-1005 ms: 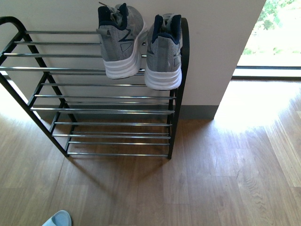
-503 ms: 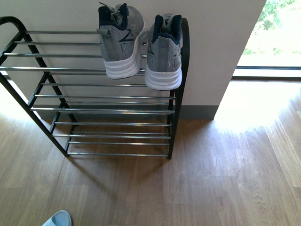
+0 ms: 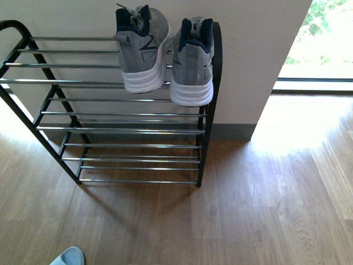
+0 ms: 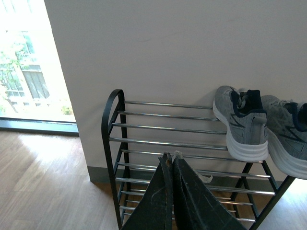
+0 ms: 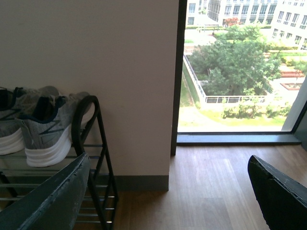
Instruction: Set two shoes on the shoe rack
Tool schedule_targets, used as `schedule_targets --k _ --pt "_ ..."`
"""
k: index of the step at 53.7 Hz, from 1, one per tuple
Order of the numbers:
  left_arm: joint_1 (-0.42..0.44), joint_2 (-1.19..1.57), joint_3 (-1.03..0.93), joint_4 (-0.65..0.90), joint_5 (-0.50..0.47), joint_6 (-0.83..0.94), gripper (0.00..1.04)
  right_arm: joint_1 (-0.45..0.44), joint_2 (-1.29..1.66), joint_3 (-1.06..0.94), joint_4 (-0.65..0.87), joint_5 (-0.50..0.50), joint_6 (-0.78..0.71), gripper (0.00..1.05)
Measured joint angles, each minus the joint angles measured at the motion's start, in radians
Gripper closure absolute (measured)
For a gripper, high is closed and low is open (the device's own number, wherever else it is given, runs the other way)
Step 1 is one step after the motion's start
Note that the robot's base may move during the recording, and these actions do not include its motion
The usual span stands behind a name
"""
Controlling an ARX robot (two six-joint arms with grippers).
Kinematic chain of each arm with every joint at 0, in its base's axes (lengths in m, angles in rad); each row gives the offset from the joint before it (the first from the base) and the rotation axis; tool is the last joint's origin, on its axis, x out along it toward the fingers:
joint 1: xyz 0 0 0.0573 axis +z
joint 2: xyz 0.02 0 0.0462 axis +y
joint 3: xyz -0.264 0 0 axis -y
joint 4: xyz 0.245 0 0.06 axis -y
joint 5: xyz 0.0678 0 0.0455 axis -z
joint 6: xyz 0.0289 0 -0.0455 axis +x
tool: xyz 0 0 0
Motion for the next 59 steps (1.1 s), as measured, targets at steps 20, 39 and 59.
schedule_targets --k 20,39,59 --pt "0.0 -0.099 -0.031 -0.052 0.001 0.002 1.03 0.0 0.0 0.0 0.0 0.001 0.0 0.09" --pt "0.0 -0.277 -0.031 -0.264 0.001 0.002 1.03 0.0 0.0 0.0 0.0 0.0 0.0 0.09" --pt "0.001 -0.32 -0.031 -0.29 0.0 0.003 1.03 0.0 -0.001 0.0 0.0 0.0 0.0 0.09"
